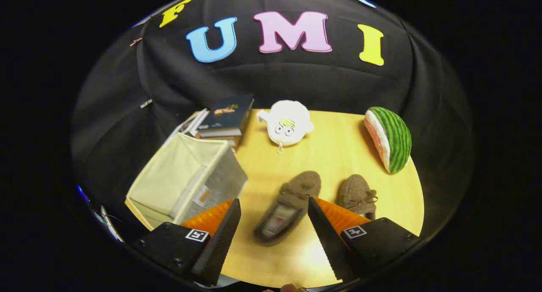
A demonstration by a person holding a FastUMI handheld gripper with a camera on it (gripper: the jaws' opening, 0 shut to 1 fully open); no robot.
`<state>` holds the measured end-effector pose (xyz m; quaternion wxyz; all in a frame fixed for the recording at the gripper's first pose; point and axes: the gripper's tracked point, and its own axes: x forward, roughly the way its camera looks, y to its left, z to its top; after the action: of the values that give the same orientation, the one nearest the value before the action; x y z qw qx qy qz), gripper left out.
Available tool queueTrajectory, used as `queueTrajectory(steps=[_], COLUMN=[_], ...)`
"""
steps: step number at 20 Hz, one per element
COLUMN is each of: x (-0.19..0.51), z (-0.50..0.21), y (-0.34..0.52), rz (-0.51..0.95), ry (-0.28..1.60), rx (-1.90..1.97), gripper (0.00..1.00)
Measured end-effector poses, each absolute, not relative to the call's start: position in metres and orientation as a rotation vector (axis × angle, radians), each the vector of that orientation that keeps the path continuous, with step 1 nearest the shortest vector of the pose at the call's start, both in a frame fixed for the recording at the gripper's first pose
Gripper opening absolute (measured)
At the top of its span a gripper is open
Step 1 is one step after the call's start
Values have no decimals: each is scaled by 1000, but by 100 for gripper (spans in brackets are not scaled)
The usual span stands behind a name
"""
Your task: Open the storage box then place both shoes into the box .Put the left shoe in first, then the right shoe, with the right side of both shoes facing outward in a uniform manner.
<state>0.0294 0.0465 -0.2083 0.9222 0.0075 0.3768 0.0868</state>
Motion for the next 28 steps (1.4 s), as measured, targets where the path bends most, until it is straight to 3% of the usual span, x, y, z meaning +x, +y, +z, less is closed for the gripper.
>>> queueTrajectory(steps=[16,17,20,25,28], x=[71,71,71,74,68], z=[-340,-344,-351,-349,-339], y=[3,8,13,3,0], rz=[145,143,89,90,64], ry=[1010,1037,1094,1073,1076], rx=[-24,23,142,144,155], gripper=[99,94,42,8,5])
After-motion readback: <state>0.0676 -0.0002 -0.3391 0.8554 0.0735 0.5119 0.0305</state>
